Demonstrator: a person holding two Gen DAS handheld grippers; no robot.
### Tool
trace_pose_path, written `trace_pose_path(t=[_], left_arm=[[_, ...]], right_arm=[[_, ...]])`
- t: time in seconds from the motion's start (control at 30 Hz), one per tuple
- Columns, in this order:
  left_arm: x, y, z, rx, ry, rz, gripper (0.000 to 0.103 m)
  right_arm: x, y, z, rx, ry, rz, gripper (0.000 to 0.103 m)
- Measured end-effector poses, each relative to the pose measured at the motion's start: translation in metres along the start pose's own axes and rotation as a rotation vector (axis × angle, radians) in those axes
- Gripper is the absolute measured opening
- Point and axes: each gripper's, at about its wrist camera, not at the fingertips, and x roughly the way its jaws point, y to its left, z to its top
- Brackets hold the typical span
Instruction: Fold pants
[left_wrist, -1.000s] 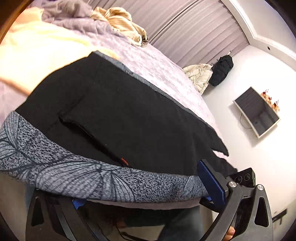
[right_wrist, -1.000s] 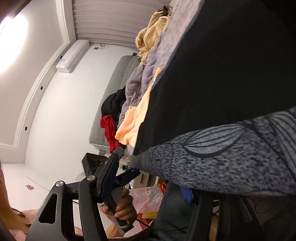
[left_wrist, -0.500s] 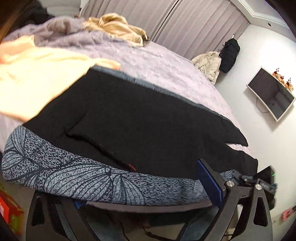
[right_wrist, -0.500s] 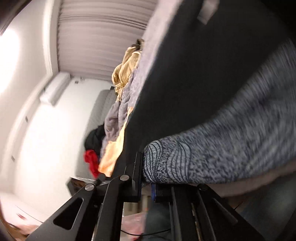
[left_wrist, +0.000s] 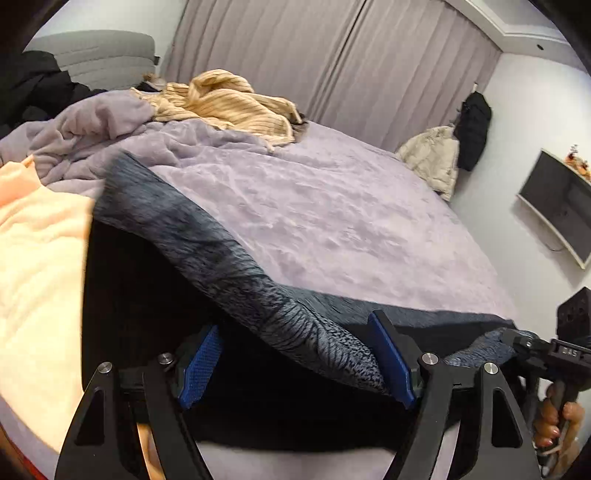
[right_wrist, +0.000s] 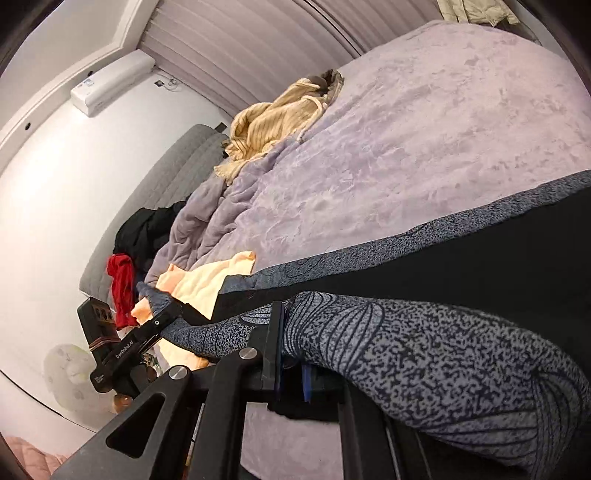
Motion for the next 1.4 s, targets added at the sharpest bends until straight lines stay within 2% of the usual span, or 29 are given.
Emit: trace_pose_path(t=[0.03,0.07,0.1,0.17,0.23,0.3,0.4,0.43,0.47,0.53,0.63,0.73,0.8,0.93,1.0,1.07,1.17,1.3,1.33,1.4], left_arm=[[0.013,0.003,0.006,0.018,-0.014,0.053,0.081],[0.029,0.007,0.012,0.040,-0.015,0.093,0.087],[0.045,0.012,0.015,0.045,0.002,0.132,0.088],[0.066,0.020,0.013,0.038,0.049,0.169,0.088],[0.080,0.024,0.003,0.042,0.109,0.197,0.088],[0.082,0.024,-0.009,0.084,0.142,0.228,0.088],[0.065,0.011,-0.015,0.131,0.149,0.218,0.088],[0.062,0.002,-0.015,0.151,0.158,0.202,0.088],[0.059,-0.010,-0.016,0.182,0.163,0.175,0.088],[0.050,-0.043,-0.018,0.256,0.154,0.117,0.088],[0.048,-0.097,-0.029,0.339,0.181,-0.003,0.088],[0.054,-0.147,-0.050,0.345,0.246,-0.150,0.088],[0.058,-0.180,-0.068,0.398,0.266,-0.190,0.088],[0.068,-0.233,-0.105,0.521,0.295,-0.199,0.088],[0.079,-0.241,-0.114,0.529,0.334,-0.196,0.088],[0.090,-0.244,-0.122,0.515,0.365,-0.183,0.089],[0.089,-0.246,-0.124,0.519,0.343,-0.171,0.089],[0.091,-0.245,-0.123,0.516,0.350,-0.155,0.089],[0.091,-0.245,-0.123,0.516,0.352,-0.148,0.089],[0.088,-0.245,-0.122,0.510,0.356,-0.134,0.089]], right_arm=[[0.014,-0.008,0.011,0.011,0.018,-0.024,0.010],[0.029,-0.011,0.014,0.020,0.033,-0.039,0.012],[0.048,-0.019,0.021,0.032,0.053,-0.061,0.012],[0.087,-0.043,0.032,0.077,0.108,-0.098,0.017],[0.116,-0.071,0.026,0.164,0.177,-0.122,0.018],[0.124,-0.096,0.019,0.273,0.137,-0.025,0.018],[0.117,-0.098,0.016,0.285,0.124,0.025,0.021],[0.111,-0.095,0.014,0.285,0.116,0.017,0.028],[0.103,-0.090,0.012,0.280,0.105,0.013,0.039],[0.080,-0.080,0.003,0.255,0.068,0.024,0.053],[0.035,-0.070,-0.025,0.232,0.007,0.023,0.054],[-0.024,-0.075,-0.061,0.252,-0.055,-0.013,0.054],[-0.066,-0.086,-0.093,0.303,-0.120,-0.049,0.054],[-0.148,-0.115,-0.154,0.438,-0.305,-0.177,0.054],[-0.193,-0.128,-0.186,0.500,-0.416,-0.270,0.054],[-0.224,-0.143,-0.208,0.546,-0.467,-0.333,0.057],[-0.240,-0.164,-0.226,0.590,-0.453,-0.321,0.058],[-0.235,-0.182,-0.230,0.572,-0.399,-0.284,0.059],[-0.235,-0.187,-0.232,0.589,-0.396,-0.309,0.059],[-0.241,-0.194,-0.242,0.618,-0.425,-0.280,0.059]])
